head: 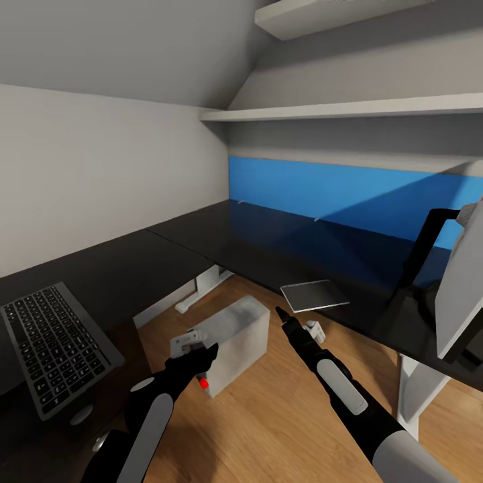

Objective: In the bedroom, organize the workspace by keeping the computer under the desk, ensuring the monitor is on the desk, placing the keyboard on the desk next to the monitor, placing the mouse on the desk next to the keyboard, moving the folder from the swivel chair onto the desk next to the mouse, stacking the notebook on top of the folder with the pen on top of the notebook, and positioning the swivel chair next to the desk.

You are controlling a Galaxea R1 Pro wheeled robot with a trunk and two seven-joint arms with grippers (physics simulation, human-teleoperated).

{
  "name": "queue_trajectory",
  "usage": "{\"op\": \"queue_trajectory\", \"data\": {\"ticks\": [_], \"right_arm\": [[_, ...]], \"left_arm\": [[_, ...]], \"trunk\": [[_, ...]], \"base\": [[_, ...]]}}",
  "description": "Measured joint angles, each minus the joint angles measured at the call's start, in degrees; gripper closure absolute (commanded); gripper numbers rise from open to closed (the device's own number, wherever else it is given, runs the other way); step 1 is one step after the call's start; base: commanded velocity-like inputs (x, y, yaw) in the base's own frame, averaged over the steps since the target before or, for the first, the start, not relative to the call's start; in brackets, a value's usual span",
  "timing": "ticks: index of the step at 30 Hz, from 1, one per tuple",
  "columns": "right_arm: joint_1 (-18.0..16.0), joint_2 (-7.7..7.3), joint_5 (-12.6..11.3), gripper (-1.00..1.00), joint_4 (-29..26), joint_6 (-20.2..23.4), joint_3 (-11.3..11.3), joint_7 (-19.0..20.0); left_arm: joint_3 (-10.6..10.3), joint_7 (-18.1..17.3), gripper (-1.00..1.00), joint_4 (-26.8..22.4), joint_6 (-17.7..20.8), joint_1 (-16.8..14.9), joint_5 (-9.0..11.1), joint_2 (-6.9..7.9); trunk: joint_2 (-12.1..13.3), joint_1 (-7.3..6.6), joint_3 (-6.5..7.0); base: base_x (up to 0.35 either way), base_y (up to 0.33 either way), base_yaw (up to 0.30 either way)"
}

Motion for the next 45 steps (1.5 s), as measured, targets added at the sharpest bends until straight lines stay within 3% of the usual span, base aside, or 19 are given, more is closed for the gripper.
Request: {"op": "queue_trajectory", "data": {"ticks": [7,24,27,28,30,35,45], "right_arm": [[0.0,0.01,0.0,-1.00,0.0,0.1,0.0,-0.1],[0.0,-0.05,-1.1,-1.00,0.2,0.2,-0.2,0.4],[0.0,-0.12,-4.1,-1.00,0.2,0.2,-0.3,0.5],[0.0,-0.21,-8.4,-1.00,0.2,0.2,-0.3,0.5],[0.0,-0.27,-11.6,-1.00,0.2,0.2,-0.3,0.5],[0.0,-0.32,-14.5,-1.00,0.2,0.2,-0.3,0.5],[0.0,-0.31,-16.7,-1.00,0.1,0.4,-0.3,0.4]], "left_arm": [[0.0,0.0,-1.00,0.0,0.0,0.0,-0.1,0.00],[0.0,0.0,-1.00,0.0,0.1,0.0,0.0,0.00],[0.0,0.0,-1.00,0.0,0.1,0.0,0.0,0.00],[0.0,0.0,-1.00,0.0,0.1,0.0,0.0,0.00],[0.0,0.0,-1.00,0.0,0.1,0.0,0.0,0.00],[0.0,0.0,-1.00,0.0,0.1,0.0,0.0,0.00],[0.0,-0.1,-1.00,0.0,0.1,0.0,0.1,0.00]], "trunk": [[2.4,-1.31,1.07],[2.4,-1.32,1.08],[2.4,-1.32,1.08],[2.4,-1.32,1.08],[2.4,-1.32,1.08],[2.4,-1.32,1.08],[2.4,-1.32,1.08]], "base": [[0.000,0.000,0.000],[0.000,0.000,0.000],[0.000,0.000,0.000],[0.000,0.000,0.000],[0.000,0.000,0.000],[0.000,0.000,0.000],[0.000,0.000,0.000]]}}
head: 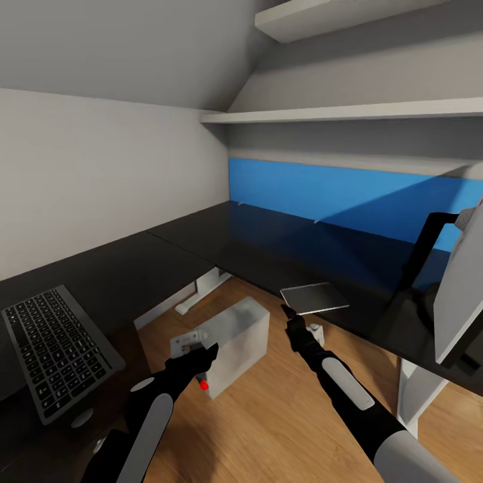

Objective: In the bedroom, organize the workspace by keeping the computer under the desk, ensuring the monitor is on the desk, placing the keyboard on the desk next to the monitor, placing the mouse on the desk next to the keyboard, moving the folder from the swivel chair onto the desk next to the mouse, stacking the notebook on top of the folder with the pen on top of the notebook, and positioning the swivel chair next to the desk.

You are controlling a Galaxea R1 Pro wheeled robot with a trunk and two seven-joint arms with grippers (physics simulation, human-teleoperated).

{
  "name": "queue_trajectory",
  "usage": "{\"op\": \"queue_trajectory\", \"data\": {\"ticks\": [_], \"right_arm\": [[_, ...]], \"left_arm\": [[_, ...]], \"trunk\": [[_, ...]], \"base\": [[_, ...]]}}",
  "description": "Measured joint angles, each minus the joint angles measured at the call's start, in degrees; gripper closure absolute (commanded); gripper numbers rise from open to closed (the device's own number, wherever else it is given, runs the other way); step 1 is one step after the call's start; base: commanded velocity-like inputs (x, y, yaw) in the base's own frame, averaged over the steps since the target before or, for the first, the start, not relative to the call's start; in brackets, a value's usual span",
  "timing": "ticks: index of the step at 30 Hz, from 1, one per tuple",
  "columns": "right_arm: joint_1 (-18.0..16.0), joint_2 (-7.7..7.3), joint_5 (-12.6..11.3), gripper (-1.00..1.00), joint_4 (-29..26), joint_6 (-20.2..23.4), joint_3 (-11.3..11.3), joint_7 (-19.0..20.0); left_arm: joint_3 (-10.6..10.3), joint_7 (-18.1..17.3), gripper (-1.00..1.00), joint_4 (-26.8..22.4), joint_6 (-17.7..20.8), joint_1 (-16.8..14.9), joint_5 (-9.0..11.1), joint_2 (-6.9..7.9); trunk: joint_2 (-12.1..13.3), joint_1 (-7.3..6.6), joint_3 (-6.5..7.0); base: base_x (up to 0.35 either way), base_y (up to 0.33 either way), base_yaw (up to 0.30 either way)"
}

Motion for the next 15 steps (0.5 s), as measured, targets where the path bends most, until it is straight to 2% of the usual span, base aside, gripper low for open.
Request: {"op": "queue_trajectory", "data": {"ticks": [3,10,15], "right_arm": [[0.0,0.07,-1.8,-1.00,-0.1,0.0,0.1,0.0],[0.0,0.21,-2.6,-1.00,-0.2,0.0,0.2,0.0],[0.0,0.31,-2.9,-1.00,-0.2,0.1,0.2,0.0]], "left_arm": [[0.0,0.0,-1.00,0.0,0.0,0.0,0.0,0.00],[0.0,0.0,-1.00,0.0,0.0,0.0,0.0,0.00],[0.0,0.1,-1.00,0.0,0.0,0.0,0.0,0.00]], "trunk": [[0.0,0.00,0.00],[0.0,0.00,0.00],[2.0,-1.09,0.89]], "base": [[0.000,0.000,0.000],[0.000,0.000,0.000],[0.000,0.000,0.000]]}}
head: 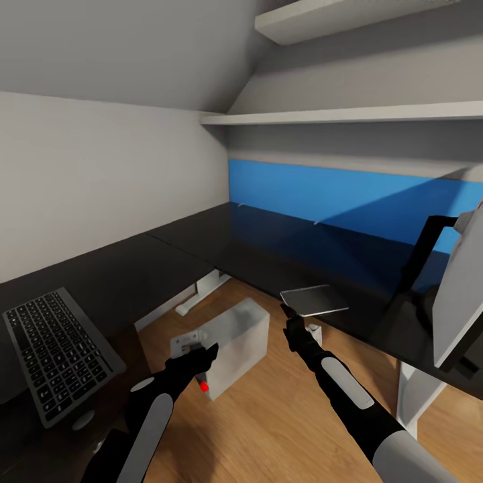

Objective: In the bedroom, organize the workspace by keeping the computer under the desk, ensuring the monitor is on the desk, placing the keyboard on the desk next to the monitor, placing the mouse on the desk next to the keyboard, moving the folder from the swivel chair onto the desk next to the mouse, stacking the notebook on top of the folder with the pen on top of the notebook, and positioning the swivel chair next to the desk.

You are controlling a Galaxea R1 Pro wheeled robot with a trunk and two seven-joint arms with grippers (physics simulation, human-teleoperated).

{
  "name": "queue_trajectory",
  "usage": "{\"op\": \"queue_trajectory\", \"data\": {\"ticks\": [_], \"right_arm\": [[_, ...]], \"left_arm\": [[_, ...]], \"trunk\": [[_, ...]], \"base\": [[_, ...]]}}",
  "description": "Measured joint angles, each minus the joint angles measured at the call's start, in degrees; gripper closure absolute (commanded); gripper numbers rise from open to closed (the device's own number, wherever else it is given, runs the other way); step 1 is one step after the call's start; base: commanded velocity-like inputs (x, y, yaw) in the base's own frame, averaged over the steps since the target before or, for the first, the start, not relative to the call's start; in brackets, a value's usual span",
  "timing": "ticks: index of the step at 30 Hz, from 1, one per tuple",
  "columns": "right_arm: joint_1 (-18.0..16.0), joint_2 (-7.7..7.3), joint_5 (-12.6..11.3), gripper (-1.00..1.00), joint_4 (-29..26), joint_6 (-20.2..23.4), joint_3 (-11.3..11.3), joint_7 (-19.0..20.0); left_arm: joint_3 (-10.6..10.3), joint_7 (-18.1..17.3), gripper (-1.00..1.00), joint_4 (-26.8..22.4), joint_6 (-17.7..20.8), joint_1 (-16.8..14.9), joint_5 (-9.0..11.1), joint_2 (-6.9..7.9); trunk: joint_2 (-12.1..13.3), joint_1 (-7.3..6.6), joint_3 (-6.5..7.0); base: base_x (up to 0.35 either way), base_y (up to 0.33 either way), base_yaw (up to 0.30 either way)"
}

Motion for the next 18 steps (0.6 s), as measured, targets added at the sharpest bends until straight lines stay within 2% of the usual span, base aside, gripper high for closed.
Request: {"op": "queue_trajectory", "data": {"ticks": [15,18], "right_arm": [[0.0,-0.13,0.0,-1.00,0.0,-0.1,-0.1,0.0],[0.0,-0.15,0.1,-1.00,0.0,-0.1,-0.1,0.0]], "left_arm": [[0.0,0.0,-1.00,0.0,0.0,0.0,0.0,0.00],[0.0,0.0,-1.00,0.0,0.0,0.0,0.0,0.00]], "trunk": [[6.0,-3.30,2.69],[6.0,-3.30,2.70]], "base": [[0.000,0.000,0.000],[0.000,0.000,0.000]]}}
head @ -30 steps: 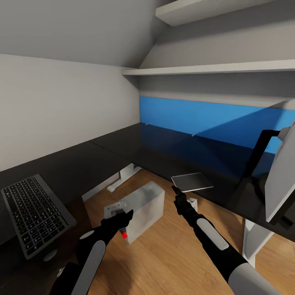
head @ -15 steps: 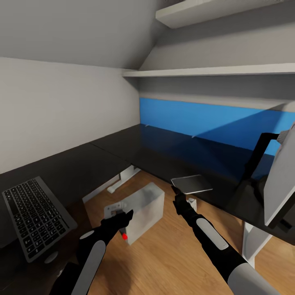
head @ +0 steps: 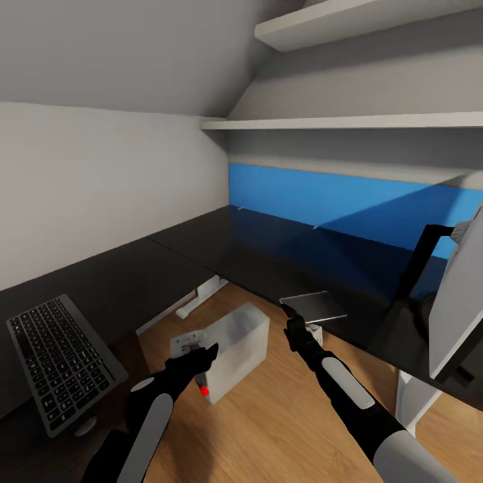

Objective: In the bedroom, organize the workspace by keeping the computer under the desk, ensuring the monitor is on the desk, placing the keyboard on the desk next to the monitor, placing the mouse on the desk next to the keyboard, moving the folder from the swivel chair onto the desk next to the mouse, stacking the notebook on top of the folder with the pen on top of the notebook, and positioning the swivel chair next to the desk.

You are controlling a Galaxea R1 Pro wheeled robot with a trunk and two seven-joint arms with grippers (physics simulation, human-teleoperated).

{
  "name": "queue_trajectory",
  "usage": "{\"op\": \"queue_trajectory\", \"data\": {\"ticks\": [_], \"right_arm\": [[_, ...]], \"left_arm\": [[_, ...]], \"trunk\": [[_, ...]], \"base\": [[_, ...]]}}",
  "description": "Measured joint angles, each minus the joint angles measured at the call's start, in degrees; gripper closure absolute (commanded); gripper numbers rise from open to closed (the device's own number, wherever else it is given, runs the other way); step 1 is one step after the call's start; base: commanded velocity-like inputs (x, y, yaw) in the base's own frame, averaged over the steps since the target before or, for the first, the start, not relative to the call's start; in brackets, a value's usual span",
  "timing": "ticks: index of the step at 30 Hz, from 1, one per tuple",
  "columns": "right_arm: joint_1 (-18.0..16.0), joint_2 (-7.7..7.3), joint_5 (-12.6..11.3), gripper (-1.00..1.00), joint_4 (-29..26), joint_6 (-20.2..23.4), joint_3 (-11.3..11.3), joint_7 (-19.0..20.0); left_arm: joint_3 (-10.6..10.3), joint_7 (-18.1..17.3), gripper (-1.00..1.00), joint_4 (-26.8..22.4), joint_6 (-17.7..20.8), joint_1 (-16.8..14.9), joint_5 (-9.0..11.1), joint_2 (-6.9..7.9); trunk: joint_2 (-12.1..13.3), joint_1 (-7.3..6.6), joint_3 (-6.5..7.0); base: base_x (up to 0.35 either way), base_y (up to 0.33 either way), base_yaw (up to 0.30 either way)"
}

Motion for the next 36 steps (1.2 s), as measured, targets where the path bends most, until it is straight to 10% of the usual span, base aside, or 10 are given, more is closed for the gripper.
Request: {"op": "queue_trajectory", "data": {"ticks": [36], "right_arm": [[0.0,-1.14,-2.9,-1.00,0.1,-0.2,-1.5,0.0]], "left_arm": [[0.0,0.0,-1.00,0.1,0.0,0.0,0.1,0.08]], "trunk": [[0.0,0.00,0.00]], "base": [[0.000,0.000,0.000]]}}
